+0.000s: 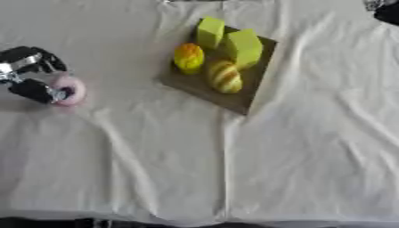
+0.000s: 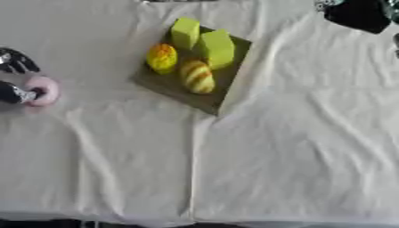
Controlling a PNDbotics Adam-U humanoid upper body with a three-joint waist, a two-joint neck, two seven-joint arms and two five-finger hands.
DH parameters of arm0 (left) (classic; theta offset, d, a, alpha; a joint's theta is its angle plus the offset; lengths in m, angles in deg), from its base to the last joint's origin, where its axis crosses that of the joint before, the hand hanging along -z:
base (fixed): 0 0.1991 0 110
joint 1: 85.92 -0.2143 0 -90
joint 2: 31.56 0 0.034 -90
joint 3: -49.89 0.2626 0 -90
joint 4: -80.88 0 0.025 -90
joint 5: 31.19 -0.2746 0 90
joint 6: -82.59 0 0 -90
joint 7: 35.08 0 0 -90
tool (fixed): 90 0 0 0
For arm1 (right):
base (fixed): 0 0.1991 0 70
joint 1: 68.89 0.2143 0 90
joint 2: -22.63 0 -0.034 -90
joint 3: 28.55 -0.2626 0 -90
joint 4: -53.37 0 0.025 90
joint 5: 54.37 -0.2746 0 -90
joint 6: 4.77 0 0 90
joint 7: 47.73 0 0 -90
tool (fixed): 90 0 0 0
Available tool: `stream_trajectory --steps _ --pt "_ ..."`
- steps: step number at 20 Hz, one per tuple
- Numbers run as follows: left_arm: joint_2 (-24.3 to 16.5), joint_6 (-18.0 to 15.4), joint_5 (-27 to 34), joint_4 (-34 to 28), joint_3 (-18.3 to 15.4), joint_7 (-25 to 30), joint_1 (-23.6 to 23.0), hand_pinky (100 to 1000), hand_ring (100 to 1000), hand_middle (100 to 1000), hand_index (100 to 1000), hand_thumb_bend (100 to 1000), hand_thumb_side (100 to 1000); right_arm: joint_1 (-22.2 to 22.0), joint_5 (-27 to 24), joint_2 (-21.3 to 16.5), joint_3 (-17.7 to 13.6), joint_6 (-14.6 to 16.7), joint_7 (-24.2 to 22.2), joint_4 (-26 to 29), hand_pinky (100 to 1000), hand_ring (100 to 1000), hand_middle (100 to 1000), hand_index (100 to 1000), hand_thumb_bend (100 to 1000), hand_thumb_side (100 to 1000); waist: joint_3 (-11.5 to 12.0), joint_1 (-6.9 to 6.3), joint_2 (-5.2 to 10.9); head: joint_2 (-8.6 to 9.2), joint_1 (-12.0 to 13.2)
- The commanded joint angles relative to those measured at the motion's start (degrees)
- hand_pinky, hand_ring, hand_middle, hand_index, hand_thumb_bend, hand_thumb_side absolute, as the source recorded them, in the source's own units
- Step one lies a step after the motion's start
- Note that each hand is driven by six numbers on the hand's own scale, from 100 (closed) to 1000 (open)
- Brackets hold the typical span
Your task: Pick up objects on the table and place them in the box.
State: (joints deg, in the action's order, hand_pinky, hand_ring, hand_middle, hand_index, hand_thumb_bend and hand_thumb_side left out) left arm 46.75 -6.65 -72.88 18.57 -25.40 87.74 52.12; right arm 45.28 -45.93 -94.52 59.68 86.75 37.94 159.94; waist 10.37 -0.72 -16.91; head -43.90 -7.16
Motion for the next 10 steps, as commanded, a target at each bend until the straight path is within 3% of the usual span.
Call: stream_trajectory --steps 1,4,10 --pt "-0.9 -0.3 -1.1 -0.1 0.1 1.8 1.2 799 758 713 719 303 187 0.7 0.0 -1.2 -0.8 0.1 0.0 0.4 971 980 817 872 100 342 0.0 -0.38 9.11 -0.22 0.2" --pt "-0.7 -0.7 -1.1 -0.2 0.3 2.8 1.2 788 740 677 652 250 102 0.7 -0.1 -1.1 -0.7 0.1 -0.1 0.3 971 980 817 872 100 346 0.0 -0.37 9.11 -0.22 0.2" --pt "-1.3 -0.7 -0.5 -4.5 -0.2 2.6 1.6 779 722 645 567 240 106 0.6 -0.1 -1.0 -0.7 0.0 -0.2 0.2 972 980 816 872 100 352 0.0 -0.42 9.21 -0.22 0.2"
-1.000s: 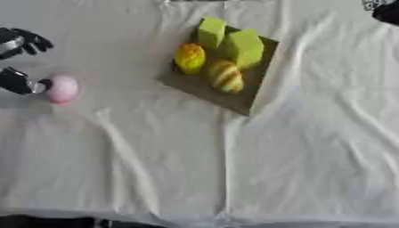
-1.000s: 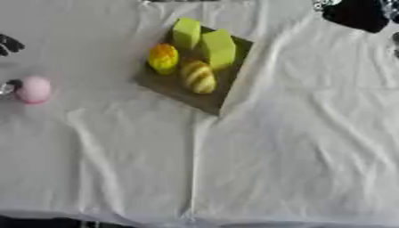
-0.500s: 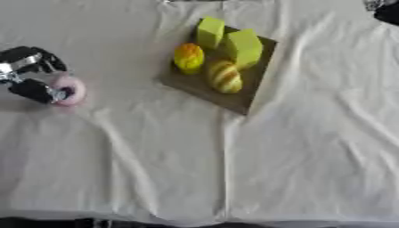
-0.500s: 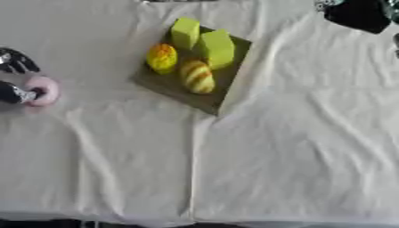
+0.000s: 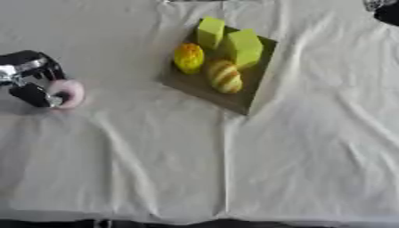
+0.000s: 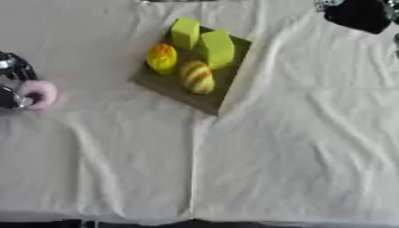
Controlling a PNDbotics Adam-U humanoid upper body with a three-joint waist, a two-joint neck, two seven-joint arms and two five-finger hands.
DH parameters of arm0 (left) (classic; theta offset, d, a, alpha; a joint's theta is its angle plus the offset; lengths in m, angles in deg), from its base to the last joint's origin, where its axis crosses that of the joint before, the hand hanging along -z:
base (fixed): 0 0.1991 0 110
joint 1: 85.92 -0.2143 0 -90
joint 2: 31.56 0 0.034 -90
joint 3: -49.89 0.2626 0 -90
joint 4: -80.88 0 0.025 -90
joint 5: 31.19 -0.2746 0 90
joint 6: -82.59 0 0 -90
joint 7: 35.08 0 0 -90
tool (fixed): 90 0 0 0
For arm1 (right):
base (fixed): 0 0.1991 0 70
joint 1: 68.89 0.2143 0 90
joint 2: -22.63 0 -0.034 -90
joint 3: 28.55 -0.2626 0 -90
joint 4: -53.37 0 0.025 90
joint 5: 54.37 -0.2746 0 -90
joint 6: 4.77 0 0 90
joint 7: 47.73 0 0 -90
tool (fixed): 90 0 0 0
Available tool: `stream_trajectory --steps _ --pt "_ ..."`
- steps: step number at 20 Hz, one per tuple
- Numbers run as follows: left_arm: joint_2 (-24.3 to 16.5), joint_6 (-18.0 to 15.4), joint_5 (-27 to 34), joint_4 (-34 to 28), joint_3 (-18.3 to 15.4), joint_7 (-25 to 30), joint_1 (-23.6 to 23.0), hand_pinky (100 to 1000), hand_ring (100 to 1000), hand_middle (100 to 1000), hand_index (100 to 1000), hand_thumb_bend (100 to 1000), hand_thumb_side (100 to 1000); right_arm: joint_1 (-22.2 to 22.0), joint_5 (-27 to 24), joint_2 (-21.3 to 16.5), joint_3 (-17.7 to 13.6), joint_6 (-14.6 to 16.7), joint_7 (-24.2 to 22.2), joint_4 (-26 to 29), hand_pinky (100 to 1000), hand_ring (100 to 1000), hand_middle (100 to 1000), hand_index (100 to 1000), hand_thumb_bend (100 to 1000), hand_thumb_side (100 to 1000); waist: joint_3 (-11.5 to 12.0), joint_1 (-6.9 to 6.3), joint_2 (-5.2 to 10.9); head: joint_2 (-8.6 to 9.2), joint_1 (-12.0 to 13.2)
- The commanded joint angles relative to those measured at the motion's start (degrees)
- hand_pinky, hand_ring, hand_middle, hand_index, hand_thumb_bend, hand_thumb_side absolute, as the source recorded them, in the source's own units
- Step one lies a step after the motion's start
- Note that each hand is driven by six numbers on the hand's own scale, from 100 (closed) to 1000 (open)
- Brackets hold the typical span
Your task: Pick up objects on the table and place them in the box.
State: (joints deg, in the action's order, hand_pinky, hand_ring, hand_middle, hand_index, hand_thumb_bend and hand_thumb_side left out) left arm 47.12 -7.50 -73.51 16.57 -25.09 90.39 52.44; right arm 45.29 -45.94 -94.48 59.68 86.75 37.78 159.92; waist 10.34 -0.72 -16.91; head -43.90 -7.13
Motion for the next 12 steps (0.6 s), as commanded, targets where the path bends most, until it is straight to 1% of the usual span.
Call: stream_trajectory --steps 1,8,12 --pt "-1.8 0.2 0.4 -3.7 -0.6 -0.2 1.3 778 718 643 567 229 112 0.6 -0.1 -1.1 -0.8 0.0 0.0 0.2 972 980 816 871 100 352 0.0 -0.44 9.23 -0.22 0.2" --pt "-1.9 0.6 2.6 -12.6 -0.8 0.3 3.6 772 707 629 538 217 112 0.4 -0.2 -0.9 -0.9 -0.1 0.2 0.3 973 980 816 871 100 361 0.0 -0.65 9.41 -0.22 0.0" --pt "-0.4 0.5 3.1 -16.0 -0.4 0.8 6.1 771 705 644 540 216 104 0.4 -0.3 -0.9 -1.2 -0.2 0.3 0.3 973 980 816 871 100 358 -0.2 -0.79 9.51 -0.22 0.1"
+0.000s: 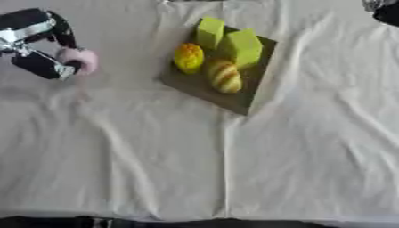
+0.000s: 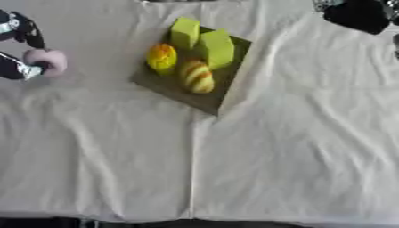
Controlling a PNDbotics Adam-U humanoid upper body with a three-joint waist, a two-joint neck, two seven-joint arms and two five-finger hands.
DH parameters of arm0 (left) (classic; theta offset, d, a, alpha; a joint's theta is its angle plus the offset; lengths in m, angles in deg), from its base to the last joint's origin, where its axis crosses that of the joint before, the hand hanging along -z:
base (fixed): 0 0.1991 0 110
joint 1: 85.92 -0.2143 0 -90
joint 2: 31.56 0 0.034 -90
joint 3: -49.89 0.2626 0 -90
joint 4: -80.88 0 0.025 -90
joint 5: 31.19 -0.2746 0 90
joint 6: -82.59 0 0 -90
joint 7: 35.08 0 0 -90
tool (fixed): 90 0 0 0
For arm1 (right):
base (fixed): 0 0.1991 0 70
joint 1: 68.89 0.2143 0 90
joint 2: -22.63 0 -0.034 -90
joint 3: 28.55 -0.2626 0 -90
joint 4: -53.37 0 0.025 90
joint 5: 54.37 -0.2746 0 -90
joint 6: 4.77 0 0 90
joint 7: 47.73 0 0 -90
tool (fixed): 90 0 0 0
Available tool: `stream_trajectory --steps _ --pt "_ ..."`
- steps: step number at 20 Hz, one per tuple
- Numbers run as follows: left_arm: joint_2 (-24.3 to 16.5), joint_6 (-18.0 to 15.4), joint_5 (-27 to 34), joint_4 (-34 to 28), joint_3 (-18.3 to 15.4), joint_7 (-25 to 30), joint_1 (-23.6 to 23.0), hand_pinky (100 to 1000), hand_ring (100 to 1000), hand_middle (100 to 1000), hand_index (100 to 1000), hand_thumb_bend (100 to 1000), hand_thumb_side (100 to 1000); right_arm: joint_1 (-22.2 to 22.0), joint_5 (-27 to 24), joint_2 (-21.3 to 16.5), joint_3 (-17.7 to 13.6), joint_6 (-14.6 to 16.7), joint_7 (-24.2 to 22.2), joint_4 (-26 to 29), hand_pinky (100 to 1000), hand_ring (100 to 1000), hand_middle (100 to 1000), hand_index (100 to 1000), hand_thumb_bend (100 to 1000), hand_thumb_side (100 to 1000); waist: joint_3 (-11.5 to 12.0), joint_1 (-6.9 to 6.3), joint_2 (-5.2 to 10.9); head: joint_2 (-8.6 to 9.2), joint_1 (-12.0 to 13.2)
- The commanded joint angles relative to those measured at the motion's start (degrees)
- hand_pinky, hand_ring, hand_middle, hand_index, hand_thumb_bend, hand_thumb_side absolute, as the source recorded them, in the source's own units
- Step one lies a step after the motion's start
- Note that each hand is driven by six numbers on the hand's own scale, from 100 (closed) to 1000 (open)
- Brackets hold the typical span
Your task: Pick up objects on the table and place them in the box.
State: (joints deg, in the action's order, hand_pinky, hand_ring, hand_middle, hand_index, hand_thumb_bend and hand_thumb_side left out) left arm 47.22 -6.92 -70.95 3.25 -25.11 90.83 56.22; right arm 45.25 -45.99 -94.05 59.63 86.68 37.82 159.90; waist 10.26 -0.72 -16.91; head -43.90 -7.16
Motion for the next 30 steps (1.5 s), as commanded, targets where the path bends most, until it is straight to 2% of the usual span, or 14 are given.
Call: stream_trajectory --steps 1,6,12,18,23,30 --pt "0.2 -0.2 0.6 -3.2 -0.2 0.6 3.2 771 704 644 540 215 102 0.5 -0.3 -1.3 -1.1 -0.2 0.3 0.3 973 980 816 871 100 356 -0.1 -0.79 9.55 -0.22 0.1" --pt "5.7 -1.2 0.3 -3.0 1.1 0.7 7.9 770 697 644 536 176 100 1.1 -0.5 -1.1 -1.0 -0.1 0.3 0.5 972 980 816 871 100 349 -0.5 -0.68 9.71 -0.22 -0.1" --pt "14.0 -2.1 -0.6 0.6 1.7 -2.2 11.7 768 689 645 541 120 100 1.7 -0.7 -0.6 -0.7 -0.1 -0.1 0.4 974 981 816 871 100 367 -1.1 -0.56 9.57 -0.22 0.1" --pt "20.8 -2.4 -2.4 6.3 1.6 -6.2 12.1 767 680 645 547 100 111 2.5 -1.0 0.1 -0.4 -0.1 -0.5 0.5 975 981 816 871 100 377 -1.8 -0.35 9.37 -0.22 0.3" --pt "25.3 -2.3 -6.5 12.8 0.2 -12.4 12.3 768 678 647 552 100 113 3.0 -1.4 0.8 -0.2 -0.2 -0.8 0.6 977 982 816 871 100 390 -2.2 -0.18 9.18 -0.22 0.5" --pt "29.1 -3.9 -11.2 20.1 -1.1 -18.8 12.0 773 684 665 606 100 104 3.3 -1.6 1.4 -0.3 -0.2 -1.1 0.6 980 983 816 871 100 418 -2.7 -0.04 8.53 -0.22 0.8"
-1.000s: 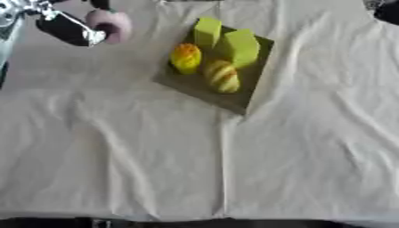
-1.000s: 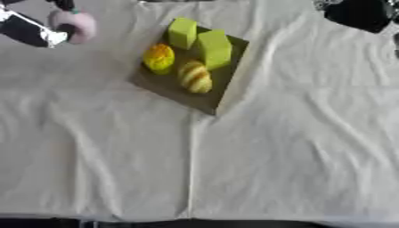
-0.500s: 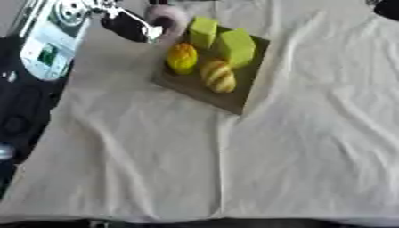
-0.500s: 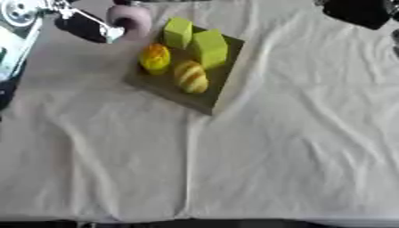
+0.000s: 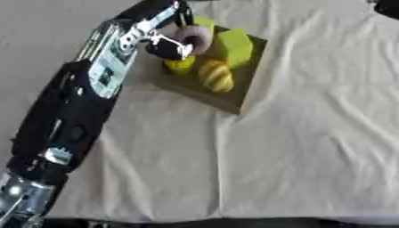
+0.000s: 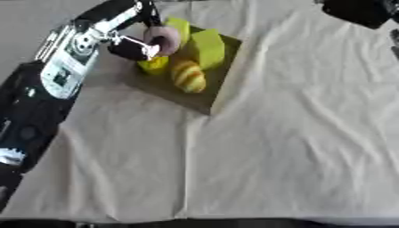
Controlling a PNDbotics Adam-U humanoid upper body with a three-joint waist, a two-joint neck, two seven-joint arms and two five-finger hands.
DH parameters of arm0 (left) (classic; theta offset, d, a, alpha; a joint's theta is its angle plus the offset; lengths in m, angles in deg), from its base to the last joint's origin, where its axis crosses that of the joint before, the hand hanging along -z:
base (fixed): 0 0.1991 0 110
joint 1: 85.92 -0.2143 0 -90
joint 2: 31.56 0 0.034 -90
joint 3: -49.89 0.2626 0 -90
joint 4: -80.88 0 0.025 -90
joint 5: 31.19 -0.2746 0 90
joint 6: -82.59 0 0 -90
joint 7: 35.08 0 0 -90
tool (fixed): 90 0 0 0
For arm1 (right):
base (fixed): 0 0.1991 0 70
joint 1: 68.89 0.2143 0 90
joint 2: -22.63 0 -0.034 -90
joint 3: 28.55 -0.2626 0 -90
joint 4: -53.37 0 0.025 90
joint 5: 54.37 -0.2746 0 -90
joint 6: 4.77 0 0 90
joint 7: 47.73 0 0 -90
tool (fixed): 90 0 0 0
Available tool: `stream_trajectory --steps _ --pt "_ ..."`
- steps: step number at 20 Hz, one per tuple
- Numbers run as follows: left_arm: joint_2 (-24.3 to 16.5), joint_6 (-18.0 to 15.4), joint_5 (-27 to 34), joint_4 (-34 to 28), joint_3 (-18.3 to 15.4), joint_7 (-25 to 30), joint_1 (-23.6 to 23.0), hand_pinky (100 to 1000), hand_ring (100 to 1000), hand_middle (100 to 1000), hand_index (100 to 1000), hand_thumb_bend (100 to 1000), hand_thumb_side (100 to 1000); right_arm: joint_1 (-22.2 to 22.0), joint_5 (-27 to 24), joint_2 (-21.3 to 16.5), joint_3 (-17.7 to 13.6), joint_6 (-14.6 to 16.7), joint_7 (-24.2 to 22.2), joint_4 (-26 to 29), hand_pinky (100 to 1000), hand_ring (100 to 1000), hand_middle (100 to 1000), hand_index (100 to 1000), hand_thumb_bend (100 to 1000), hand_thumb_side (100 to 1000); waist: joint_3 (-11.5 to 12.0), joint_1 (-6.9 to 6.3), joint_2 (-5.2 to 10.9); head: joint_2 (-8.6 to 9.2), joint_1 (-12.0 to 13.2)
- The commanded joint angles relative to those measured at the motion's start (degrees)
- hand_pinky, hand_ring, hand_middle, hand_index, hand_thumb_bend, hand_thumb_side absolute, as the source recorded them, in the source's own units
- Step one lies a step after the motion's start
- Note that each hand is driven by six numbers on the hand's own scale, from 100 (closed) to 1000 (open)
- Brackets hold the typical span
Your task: Pick up objects on the table and place them in the box.
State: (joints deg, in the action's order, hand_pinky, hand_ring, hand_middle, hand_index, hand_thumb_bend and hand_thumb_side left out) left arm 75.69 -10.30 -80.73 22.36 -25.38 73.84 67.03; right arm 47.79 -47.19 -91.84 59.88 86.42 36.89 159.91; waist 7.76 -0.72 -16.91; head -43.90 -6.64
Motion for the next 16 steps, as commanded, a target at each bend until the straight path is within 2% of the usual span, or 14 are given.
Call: stream_trajectory --steps 1,4,7,12,16 --pt "1.0 -0.6 -1.9 1.4 -0.9 -2.5 1.2 776 689 672 627 100 100 0.8 -0.5 -0.7 -0.5 0.0 -0.3 0.6 981 983 817 872 100 419 -0.2 -0.01 8.46 -0.22 0.3" --pt "1.6 -0.9 -3.7 2.3 -1.0 -4.3 1.0 791 724 714 758 100 100 0.8 -0.5 -0.7 -0.6 0.0 -0.3 0.6 981 983 817 872 100 423 -0.2 0.03 8.33 -0.22 0.4" --pt "1.7 -0.9 -5.7 2.4 -0.9 -5.0 0.9 811 756 759 897 159 100 0.6 -0.6 -0.6 -0.6 0.0 -0.4 0.5 982 984 817 871 100 429 -0.2 0.04 8.31 -0.22 0.3" --pt "1.3 -1.2 -7.5 1.0 -0.6 -4.8 0.6 820 771 778 971 212 113 0.2 -0.6 -0.6 -0.7 0.0 -0.4 0.4 983 984 817 871 100 432 0.0 0.1 8.43 -0.22 0.1" --pt "0.8 -1.2 -7.1 -0.7 -0.8 -4.0 0.2 822 771 780 955 197 133 -0.1 -0.7 -0.6 -0.9 0.0 -0.4 0.3 983 985 818 872 100 437 0.2 0.16 8.55 -0.22 -0.1"
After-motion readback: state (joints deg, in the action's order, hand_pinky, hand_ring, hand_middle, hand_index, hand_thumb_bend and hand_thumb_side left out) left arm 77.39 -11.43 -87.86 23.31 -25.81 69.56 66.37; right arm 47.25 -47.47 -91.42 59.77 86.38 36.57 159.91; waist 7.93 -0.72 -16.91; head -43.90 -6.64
